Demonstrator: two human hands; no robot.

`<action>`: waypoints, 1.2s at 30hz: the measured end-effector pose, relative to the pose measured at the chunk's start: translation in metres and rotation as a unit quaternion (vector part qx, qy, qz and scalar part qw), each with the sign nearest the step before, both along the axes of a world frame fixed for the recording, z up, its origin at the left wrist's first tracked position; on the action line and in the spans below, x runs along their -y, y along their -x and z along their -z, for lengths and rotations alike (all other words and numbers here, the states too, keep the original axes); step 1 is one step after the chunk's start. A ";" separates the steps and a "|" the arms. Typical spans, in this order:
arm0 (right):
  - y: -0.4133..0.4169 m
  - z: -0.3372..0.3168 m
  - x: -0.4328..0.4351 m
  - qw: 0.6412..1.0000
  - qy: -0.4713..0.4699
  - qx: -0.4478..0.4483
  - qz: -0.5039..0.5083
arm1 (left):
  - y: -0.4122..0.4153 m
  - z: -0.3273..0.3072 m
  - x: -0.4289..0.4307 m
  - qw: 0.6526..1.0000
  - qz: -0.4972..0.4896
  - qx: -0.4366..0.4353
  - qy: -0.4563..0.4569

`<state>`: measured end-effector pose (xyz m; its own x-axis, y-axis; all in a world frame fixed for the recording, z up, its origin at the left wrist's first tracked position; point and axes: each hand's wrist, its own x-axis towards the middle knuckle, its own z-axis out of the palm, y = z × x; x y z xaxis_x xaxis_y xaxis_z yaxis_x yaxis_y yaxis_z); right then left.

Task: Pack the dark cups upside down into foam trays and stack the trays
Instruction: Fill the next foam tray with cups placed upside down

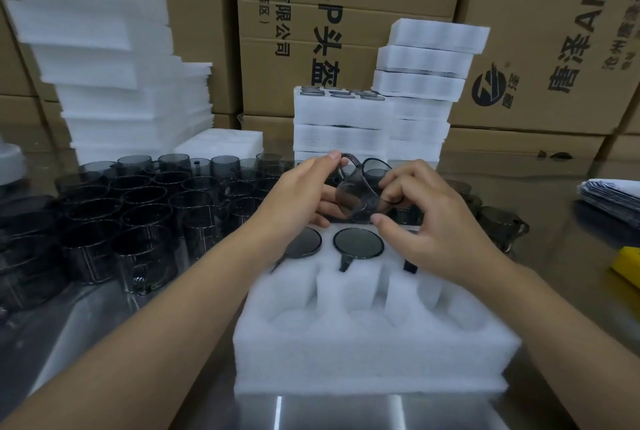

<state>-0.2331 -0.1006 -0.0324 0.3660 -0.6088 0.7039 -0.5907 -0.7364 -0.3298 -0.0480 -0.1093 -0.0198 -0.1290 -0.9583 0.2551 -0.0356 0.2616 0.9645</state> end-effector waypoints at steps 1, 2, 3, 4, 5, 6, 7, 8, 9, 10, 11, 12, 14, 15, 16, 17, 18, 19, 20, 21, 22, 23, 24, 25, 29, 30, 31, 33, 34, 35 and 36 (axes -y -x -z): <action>0.001 0.001 0.001 1.000 -0.001 -0.012 0.003 | -0.001 0.000 0.000 1.000 0.000 -0.003 0.004; 0.001 0.002 0.001 1.000 0.001 -0.023 0.005 | -0.001 0.000 -0.001 1.000 -0.001 -0.006 0.010; 0.002 0.002 0.001 0.999 0.006 -0.032 0.008 | -0.001 0.001 -0.001 1.000 -0.003 -0.007 0.016; 0.002 0.002 0.001 0.999 0.009 -0.040 0.011 | -0.001 0.001 -0.001 1.000 -0.006 -0.008 0.021; 0.002 0.002 0.001 0.999 0.012 -0.046 0.015 | -0.001 0.001 -0.001 1.000 -0.009 -0.008 0.025; 0.001 0.002 0.001 0.998 0.014 -0.050 0.019 | 0.000 0.002 -0.001 1.000 -0.012 -0.007 0.028; 0.001 0.002 0.001 0.998 0.014 -0.050 0.022 | 0.000 0.002 -0.001 0.999 -0.015 -0.005 0.031; 0.001 0.002 0.002 0.998 0.015 -0.050 0.023 | 0.000 0.003 0.000 0.999 -0.019 -0.004 0.032; 0.001 0.002 0.002 0.998 0.017 -0.049 0.025 | 0.000 0.003 0.000 0.999 -0.022 -0.004 0.033; 0.001 0.003 0.003 0.998 0.020 -0.049 0.025 | 0.000 0.004 0.000 0.999 -0.025 -0.005 0.033; 0.001 0.003 0.003 0.998 0.024 -0.050 0.025 | 0.000 0.004 0.001 0.999 -0.026 -0.005 0.035; 0.001 0.004 0.004 0.998 0.028 -0.050 0.024 | 0.000 0.005 0.001 0.999 -0.027 -0.004 0.037; 0.001 0.003 0.004 0.998 0.033 -0.043 0.018 | -0.001 0.006 0.002 0.999 -0.027 0.004 0.041; 0.001 0.003 0.004 0.999 0.034 -0.034 0.015 | -0.001 0.006 0.002 0.999 -0.026 0.009 0.042; 0.001 0.003 0.005 0.999 0.035 -0.024 0.014 | -0.001 0.006 0.002 0.999 -0.024 0.014 0.042; 0.001 0.003 0.005 0.999 0.034 -0.013 0.014 | -0.001 0.006 0.003 0.999 -0.021 0.019 0.042; 0.002 0.003 0.005 0.999 0.033 -0.003 0.014 | -0.001 0.006 0.003 0.999 -0.020 0.023 0.041; 0.002 0.003 0.006 0.999 0.032 0.005 0.015 | -0.001 0.006 0.003 0.999 -0.019 0.026 0.040; 0.002 0.003 0.006 0.999 0.031 0.012 0.016 | -0.001 0.006 0.003 0.999 -0.021 0.027 0.037; 0.002 0.004 0.007 0.999 0.034 0.019 0.017 | -0.001 0.005 0.002 0.999 -0.023 0.027 0.032; 0.001 0.004 0.007 0.999 0.038 0.028 0.018 | -0.001 0.005 0.002 0.999 -0.024 0.025 0.027; 0.001 0.004 0.007 0.998 0.041 0.039 0.019 | 0.000 0.005 0.003 0.999 -0.024 0.023 0.021; 0.001 0.004 0.007 0.998 0.042 0.050 0.019 | 0.000 0.004 0.002 0.999 -0.023 0.019 0.014; 0.001 0.003 0.006 0.997 0.041 0.060 0.018 | 0.000 0.003 0.002 1.000 -0.021 0.013 0.006; 0.000 0.001 0.003 0.996 0.043 0.078 0.011 | 0.000 0.002 0.002 1.000 -0.003 -0.005 -0.009; 0.000 0.000 0.002 0.996 0.047 0.078 0.010 | 0.000 0.002 0.002 1.000 0.002 -0.002 -0.007; -0.001 0.000 0.002 0.996 0.050 0.079 0.009 | 0.000 0.003 0.002 1.000 0.007 0.002 -0.004; -0.001 0.000 0.001 0.995 0.053 0.081 0.002 | -0.001 0.004 0.002 1.000 0.013 0.008 0.001; -0.001 0.000 0.001 0.995 0.053 0.081 -0.004 | -0.001 0.004 0.002 1.000 0.014 0.008 0.004; -0.001 0.000 0.000 0.995 0.053 0.078 -0.009 | -0.001 0.005 0.003 1.000 0.014 0.008 0.006; 0.000 0.000 0.000 0.996 0.052 0.073 -0.014 | -0.001 0.005 0.003 1.000 0.013 0.008 0.008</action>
<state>-0.2329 -0.1007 -0.0328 0.2708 -0.5202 0.8100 -0.5201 -0.7871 -0.3316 -0.0468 -0.1122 -0.0247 -0.1585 -0.9502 0.2685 -0.0430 0.2783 0.9595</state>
